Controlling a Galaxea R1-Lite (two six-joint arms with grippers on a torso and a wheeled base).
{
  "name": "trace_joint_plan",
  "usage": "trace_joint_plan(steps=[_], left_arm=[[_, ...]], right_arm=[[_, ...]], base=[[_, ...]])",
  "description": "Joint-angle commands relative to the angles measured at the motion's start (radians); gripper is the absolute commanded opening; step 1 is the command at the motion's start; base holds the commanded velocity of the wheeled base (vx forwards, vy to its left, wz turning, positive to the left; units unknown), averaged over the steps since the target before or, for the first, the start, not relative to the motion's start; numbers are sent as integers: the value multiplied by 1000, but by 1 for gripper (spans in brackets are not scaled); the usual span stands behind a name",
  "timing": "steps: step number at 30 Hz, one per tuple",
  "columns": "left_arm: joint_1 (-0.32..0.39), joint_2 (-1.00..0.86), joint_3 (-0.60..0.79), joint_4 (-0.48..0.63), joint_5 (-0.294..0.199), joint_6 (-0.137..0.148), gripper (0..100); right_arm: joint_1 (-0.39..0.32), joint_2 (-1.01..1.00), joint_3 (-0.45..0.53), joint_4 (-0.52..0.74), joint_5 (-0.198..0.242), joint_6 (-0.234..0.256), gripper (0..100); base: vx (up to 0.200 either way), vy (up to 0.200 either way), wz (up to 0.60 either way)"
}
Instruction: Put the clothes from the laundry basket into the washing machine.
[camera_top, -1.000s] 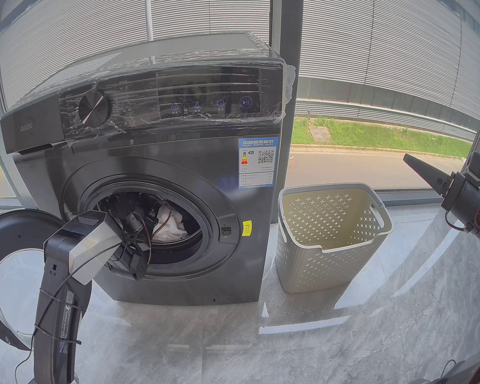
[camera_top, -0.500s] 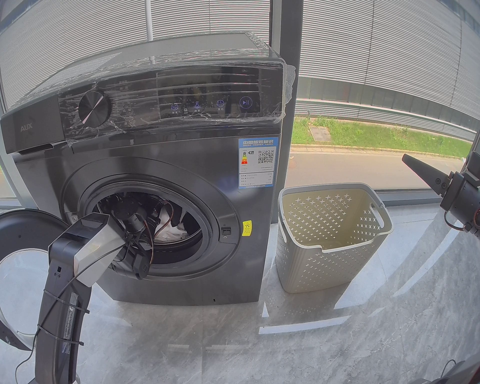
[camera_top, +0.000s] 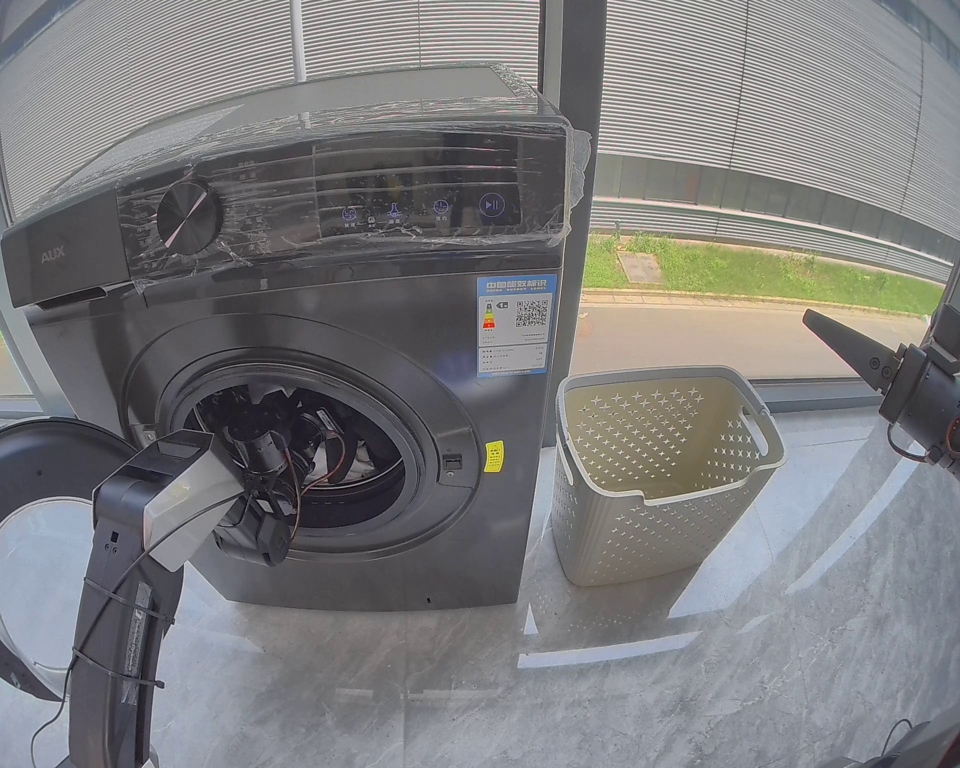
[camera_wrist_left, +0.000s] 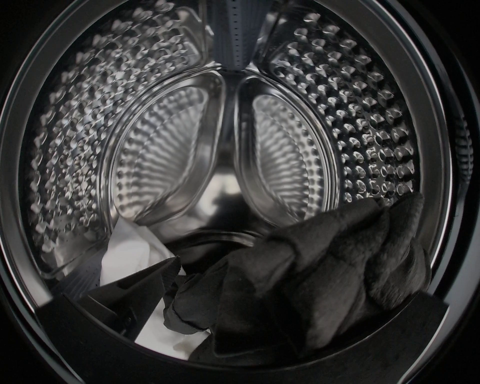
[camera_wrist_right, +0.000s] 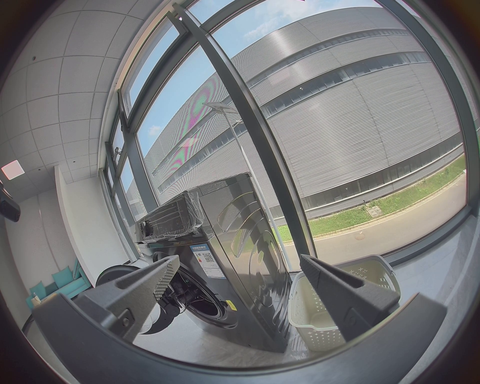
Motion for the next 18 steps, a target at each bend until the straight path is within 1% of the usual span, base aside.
trace_joint_plan(steps=[1, 2, 3, 4, 5, 6, 7, 8, 9, 10, 11, 13, 14, 15, 16, 17, 18], left_arm=[[-8, -35, -3, 21, -16, 51, 100], [-6, -35, -1, 24, -16, 56, 100], [-3, -35, 3, 57, -7, 57, 100], [-6, -47, 3, 64, -7, 51, 100], [-13, -64, -1, 63, -9, 39, 100], [-17, -89, -3, 76, -9, 13, 100], [-20, -103, -5, 95, -7, -22, 100], [-20, -103, -5, 95, -7, -22, 100], [-20, -118, -1, 179, 7, -110, 100], [-19, -126, 5, 216, 21, -150, 100], [-16, -132, 6, 236, 37, -180, 100], [1, -132, 3, 254, 79, -254, 100], [3, -133, 6, 257, 91, -279, 100], [3, -138, 12, 261, 108, -312, 100], [3, -138, 15, 267, 116, -335, 100], [3, -141, 31, 300, 133, -406, 100], [6, -146, 35, 334, 145, -453, 100]], right_arm=[[1, 6, 0, 0, 1, 0, 100], [1, 6, 0, 0, 1, 0, 100], [1, 5, 0, 0, 1, 0, 100], [1, 5, 0, 0, 1, 0, 100], [1, 5, 0, 0, 1, 0, 100], [1, 5, 1, 0, 1, 0, 100], [1, 5, 3, 0, 1, 0, 100], [1, 5, 3, 0, 1, 0, 100], [1, 6, 0, 0, 1, 0, 100], [1, 6, 0, 0, 1, 0, 100], [1, 5, 0, 0, 1, 0, 100], [1, 3, 0, 0, 1, 1, 100], [1, 2, 1, 0, 1, 3, 100], [1, 2, 1, 0, 1, 4, 100], [1, 2, 1, 0, 1, 4, 100], [1, 3, 3, 0, 1, 4, 100], [1, 5, 1, 0, 1, 4, 100]], base=[[0, 0, 0], [0, 0, 0], [0, 0, 0], [0, 0, 0], [0, 0, 0], [0, 0, 0], [0, 0, 0], [0, 0, 0], [0, 0, 0], [0, 0, 0], [0, 0, 0], [0, 0, 0], [0, 0, 0], [0, 0, 0], [0, 0, 0], [0, 0, 0], [0, 0, 0]])
